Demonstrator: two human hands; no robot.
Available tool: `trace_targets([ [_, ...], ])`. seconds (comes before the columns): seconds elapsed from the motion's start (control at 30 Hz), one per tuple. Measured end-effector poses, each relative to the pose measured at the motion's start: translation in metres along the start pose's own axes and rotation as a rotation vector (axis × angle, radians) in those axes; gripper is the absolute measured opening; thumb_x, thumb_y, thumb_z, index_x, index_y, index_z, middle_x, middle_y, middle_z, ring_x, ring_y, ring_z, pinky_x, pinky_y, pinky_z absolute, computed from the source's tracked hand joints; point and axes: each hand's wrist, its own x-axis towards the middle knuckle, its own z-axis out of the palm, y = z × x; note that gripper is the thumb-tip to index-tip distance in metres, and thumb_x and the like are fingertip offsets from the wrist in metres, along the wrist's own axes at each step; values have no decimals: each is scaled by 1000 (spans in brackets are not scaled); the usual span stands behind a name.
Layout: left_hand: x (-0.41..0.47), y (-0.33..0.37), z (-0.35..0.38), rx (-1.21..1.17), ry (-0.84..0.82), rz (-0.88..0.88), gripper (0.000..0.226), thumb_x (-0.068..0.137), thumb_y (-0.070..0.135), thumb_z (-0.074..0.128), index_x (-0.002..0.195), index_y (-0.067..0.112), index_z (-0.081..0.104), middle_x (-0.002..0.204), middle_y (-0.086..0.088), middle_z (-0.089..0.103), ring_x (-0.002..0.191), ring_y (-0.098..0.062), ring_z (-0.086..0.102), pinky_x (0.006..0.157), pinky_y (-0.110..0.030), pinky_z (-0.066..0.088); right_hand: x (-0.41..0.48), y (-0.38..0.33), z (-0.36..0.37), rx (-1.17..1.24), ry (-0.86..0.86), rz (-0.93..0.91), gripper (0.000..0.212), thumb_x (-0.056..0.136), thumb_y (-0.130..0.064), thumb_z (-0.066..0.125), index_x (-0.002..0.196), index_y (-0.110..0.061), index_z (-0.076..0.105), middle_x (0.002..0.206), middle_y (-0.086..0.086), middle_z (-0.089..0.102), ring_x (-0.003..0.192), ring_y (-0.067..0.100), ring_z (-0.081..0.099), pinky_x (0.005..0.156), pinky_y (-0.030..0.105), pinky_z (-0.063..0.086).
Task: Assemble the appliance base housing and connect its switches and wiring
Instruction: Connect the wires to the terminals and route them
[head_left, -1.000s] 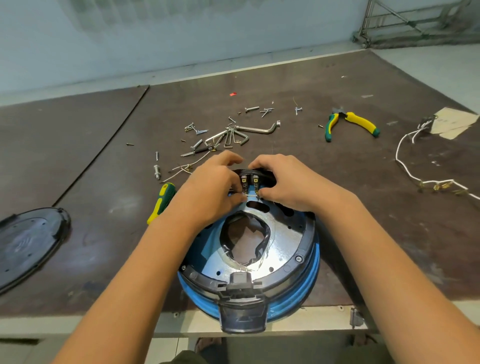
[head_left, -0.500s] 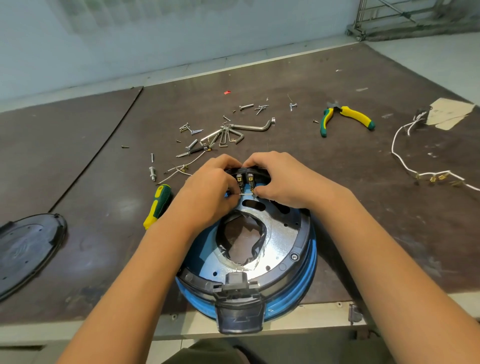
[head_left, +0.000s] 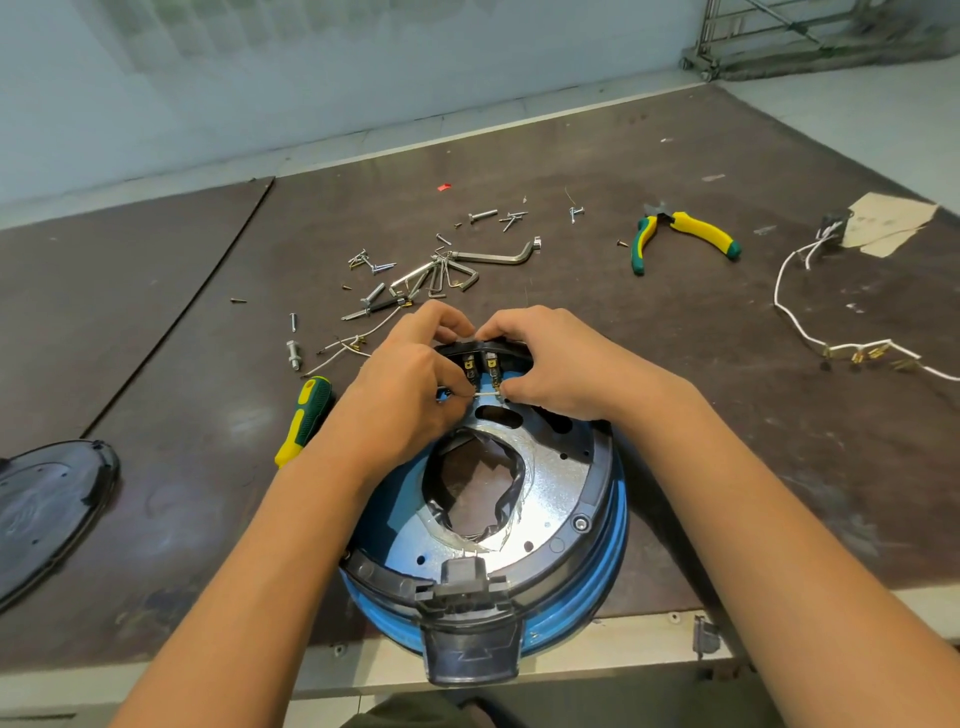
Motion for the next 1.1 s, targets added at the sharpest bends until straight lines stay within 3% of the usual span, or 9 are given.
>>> trace_targets([
  [0.47, 2, -2, 1, 23, 39, -58, 6, 74, 17, 86, 77, 17, 81, 127, -2, 54, 115, -18, 54, 86, -40, 54, -2, -3, -2, 9, 6, 3, 51, 80, -11, 75, 127, -28, 61, 121, -1, 64, 106, 17, 61, 93, 36, 53],
  [0.67, 3, 0, -1, 18, 45, -104, 13, 71, 17, 88, 72, 13, 76, 123, -2, 57, 107, -16, 57, 85, -26, 48, -2, -3, -1, 9, 8, 8, 51, 80, -11, 75, 125, -28, 62, 120, 0, 64, 105, 18, 62, 93, 38, 54],
  [0.87, 2, 0, -2, 27, 6, -98, 8, 75, 20, 85, 75, 15, 79, 132, -2, 54, 118, -16, 53, 91, -30, 50, -1, -3, -1, 11, 8, 7, 51, 80, -11, 75, 125, -29, 62, 120, 0, 65, 105, 18, 62, 92, 39, 54],
  [1.03, 2, 0, 0, 23, 13, -82, 7, 75, 16, 85, 74, 15, 78, 127, -3, 56, 112, -16, 56, 85, -25, 48, -2, -3, -1, 8, 9, 9, 51, 80, -11, 75, 125, -29, 62, 120, 0, 65, 105, 18, 62, 92, 38, 54],
  [1.1, 3, 0, 0, 19, 10, -73, 6, 75, 15, 84, 74, 16, 79, 126, -4, 56, 111, -17, 57, 85, -29, 51, -2, -3, -1, 13, 8, 7, 51, 80, -11, 75, 126, -30, 62, 121, -1, 64, 105, 18, 62, 93, 38, 54],
])
